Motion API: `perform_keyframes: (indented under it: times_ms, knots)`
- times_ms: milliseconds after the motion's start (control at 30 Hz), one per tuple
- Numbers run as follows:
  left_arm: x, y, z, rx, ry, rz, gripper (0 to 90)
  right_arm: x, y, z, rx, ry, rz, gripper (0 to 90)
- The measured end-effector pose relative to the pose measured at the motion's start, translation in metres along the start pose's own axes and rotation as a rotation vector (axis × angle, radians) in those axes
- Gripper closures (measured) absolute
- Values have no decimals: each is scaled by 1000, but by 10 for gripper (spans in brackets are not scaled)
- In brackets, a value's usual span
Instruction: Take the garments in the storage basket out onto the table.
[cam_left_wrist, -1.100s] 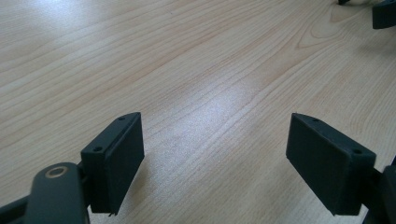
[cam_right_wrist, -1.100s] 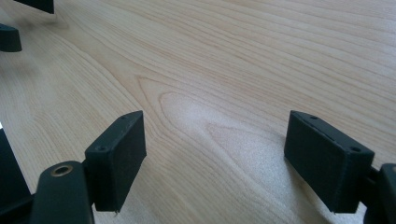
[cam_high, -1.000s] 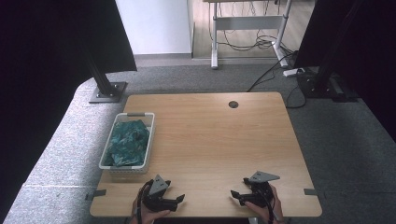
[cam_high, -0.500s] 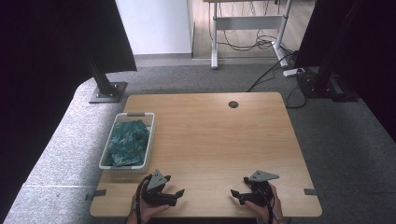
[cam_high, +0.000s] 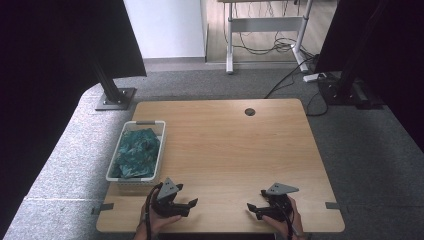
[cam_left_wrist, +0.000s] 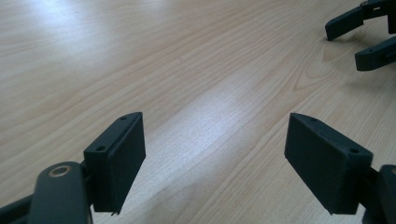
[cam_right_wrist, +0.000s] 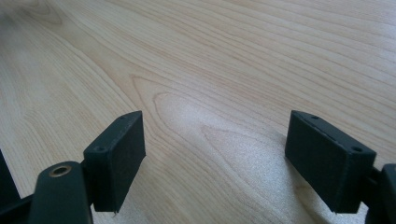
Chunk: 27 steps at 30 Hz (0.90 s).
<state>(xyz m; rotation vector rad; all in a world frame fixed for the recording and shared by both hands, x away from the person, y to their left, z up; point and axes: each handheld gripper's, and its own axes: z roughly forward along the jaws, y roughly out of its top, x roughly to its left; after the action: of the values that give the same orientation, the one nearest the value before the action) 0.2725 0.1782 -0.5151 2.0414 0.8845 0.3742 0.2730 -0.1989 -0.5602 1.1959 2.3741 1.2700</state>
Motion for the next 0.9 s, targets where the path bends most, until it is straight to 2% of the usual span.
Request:
perform_keyframes:
  times_ms: [333, 900]
  knots:
    - [7, 7, -9, -18, 8, -5, 204, 1, 0, 0, 2, -10, -5, 198]
    - [17, 20, -11, -35, 27, -1, 204, 1, 0, 1, 1, -15, -6, 198]
